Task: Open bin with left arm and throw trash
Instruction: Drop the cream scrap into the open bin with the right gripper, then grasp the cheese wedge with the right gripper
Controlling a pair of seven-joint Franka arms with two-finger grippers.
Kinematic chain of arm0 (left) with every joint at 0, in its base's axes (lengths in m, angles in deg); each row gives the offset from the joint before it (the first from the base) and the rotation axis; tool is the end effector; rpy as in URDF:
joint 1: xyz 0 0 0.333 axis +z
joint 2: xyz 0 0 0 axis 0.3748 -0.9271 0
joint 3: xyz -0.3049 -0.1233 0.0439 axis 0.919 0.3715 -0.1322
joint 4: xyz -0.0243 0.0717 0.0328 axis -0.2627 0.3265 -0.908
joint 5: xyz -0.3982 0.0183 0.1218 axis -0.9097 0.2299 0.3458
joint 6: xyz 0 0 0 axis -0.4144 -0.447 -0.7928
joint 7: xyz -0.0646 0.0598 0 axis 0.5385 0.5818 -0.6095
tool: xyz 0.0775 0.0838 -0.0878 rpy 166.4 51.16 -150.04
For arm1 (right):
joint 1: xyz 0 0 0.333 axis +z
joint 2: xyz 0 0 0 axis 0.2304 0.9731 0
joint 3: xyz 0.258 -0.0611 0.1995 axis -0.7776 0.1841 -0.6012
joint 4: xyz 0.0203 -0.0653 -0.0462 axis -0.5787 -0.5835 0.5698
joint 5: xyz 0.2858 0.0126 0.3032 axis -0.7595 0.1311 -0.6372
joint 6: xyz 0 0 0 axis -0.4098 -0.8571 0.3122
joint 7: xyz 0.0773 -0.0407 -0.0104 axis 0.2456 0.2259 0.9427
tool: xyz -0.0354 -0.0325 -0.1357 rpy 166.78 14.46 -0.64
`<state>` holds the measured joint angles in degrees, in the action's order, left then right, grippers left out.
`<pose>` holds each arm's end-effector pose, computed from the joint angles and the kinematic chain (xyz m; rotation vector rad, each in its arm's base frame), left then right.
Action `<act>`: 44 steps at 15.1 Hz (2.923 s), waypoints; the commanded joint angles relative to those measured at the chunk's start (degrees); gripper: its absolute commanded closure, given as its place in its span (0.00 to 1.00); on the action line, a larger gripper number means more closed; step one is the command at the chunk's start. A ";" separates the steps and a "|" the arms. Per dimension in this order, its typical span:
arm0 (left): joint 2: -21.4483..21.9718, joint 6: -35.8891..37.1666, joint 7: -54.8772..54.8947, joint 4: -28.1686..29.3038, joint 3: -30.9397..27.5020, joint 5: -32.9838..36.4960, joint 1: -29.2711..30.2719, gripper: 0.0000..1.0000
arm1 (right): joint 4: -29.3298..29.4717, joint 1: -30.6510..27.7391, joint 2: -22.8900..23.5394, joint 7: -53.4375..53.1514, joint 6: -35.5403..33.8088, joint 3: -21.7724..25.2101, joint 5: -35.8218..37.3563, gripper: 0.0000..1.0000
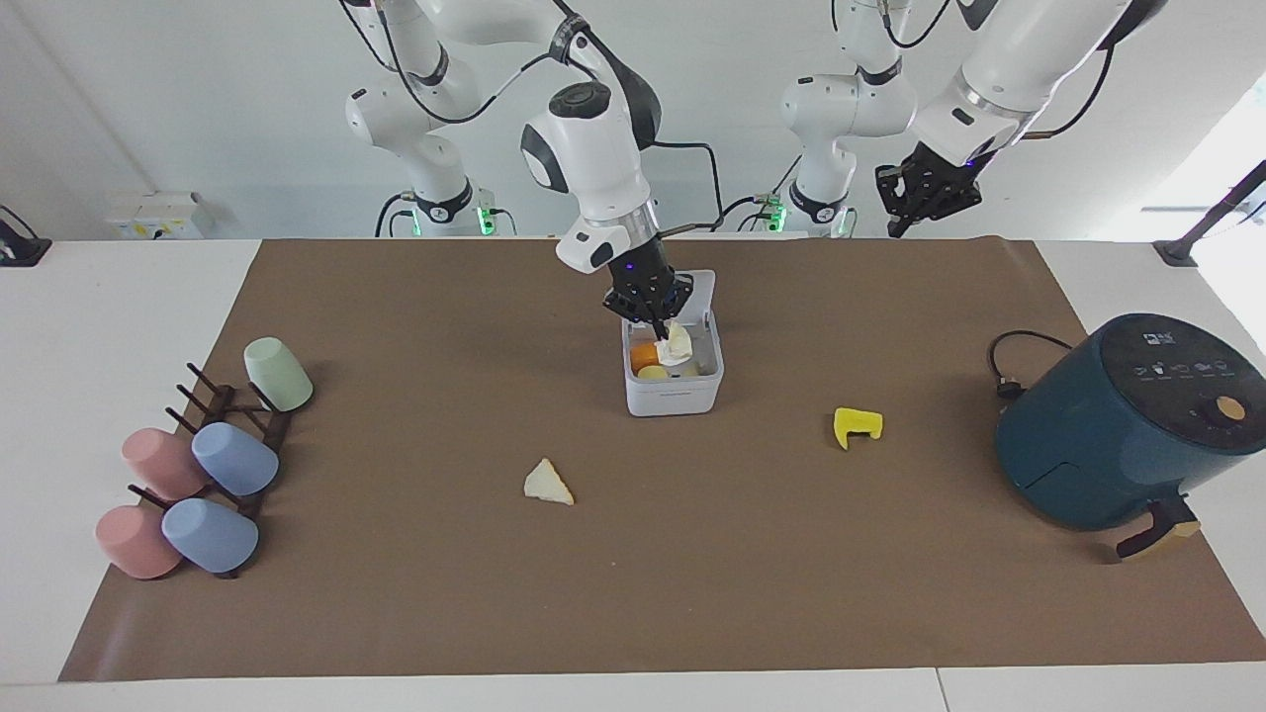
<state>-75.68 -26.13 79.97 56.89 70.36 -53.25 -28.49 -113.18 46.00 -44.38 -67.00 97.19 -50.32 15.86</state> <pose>0.5085 -0.1137 0.6217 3.0288 -0.3104 -0.1670 0.5242 0.4057 0.4247 -2.8123 0.1689 -0.2796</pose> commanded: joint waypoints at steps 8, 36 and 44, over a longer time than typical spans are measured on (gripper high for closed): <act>1.54 0.74 4.18 1.33 0.21 0.94 4.63 0.00 | 1.26 -0.15 -1.80 -0.73 -4.86 0.35 -0.70 0.00; -0.57 -3.92 2.51 1.86 0.12 4.37 5.60 0.00 | 12.24 -30.04 -4.90 22.38 -34.68 0.18 9.23 0.00; -0.83 -4.36 0.05 1.86 0.03 3.50 4.90 0.00 | 9.19 -23.45 5.21 24.40 -18.35 -0.44 8.61 0.00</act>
<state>-76.99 -29.14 81.30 57.67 70.17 -48.72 -23.78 -103.06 22.13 -41.17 -44.71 75.81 -50.54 24.53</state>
